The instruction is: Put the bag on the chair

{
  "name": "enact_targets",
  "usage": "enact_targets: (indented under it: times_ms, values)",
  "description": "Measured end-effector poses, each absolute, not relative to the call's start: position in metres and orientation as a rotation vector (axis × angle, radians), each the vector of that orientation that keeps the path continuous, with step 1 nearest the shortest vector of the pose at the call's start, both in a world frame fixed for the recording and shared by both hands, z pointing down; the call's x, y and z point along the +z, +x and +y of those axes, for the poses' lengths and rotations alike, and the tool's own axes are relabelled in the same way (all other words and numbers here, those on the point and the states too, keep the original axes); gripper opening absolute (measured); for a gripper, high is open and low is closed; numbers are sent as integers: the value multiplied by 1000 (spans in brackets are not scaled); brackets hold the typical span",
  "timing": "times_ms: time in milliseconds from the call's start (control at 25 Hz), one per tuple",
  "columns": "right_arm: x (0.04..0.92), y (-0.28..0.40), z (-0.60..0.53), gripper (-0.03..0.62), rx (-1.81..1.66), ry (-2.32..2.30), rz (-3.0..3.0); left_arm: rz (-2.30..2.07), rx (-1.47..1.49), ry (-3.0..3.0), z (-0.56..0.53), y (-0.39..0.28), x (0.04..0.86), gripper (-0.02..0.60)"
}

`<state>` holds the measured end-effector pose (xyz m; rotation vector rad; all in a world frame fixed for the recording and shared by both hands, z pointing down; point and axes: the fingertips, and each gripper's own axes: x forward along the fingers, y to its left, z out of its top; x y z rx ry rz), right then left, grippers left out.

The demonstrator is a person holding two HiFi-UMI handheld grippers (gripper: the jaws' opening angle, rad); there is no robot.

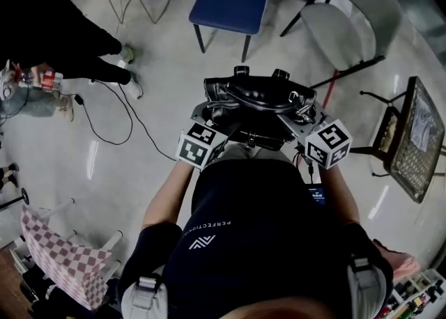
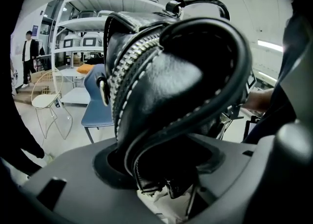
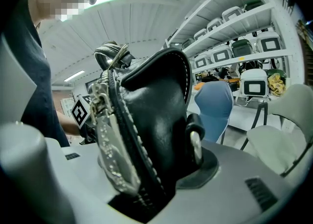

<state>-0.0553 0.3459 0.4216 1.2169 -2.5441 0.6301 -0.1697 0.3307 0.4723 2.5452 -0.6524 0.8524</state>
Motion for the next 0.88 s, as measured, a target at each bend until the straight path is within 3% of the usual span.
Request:
enact_targets:
  times_ms: [360, 880]
  values:
    - [421, -68, 311, 225, 590, 1210, -2543, -669, 831, 2535, 297, -181, 476, 290]
    - [431, -30, 200, 221, 609, 1085, -2578, -773, 809, 2450, 199, -143, 487, 287]
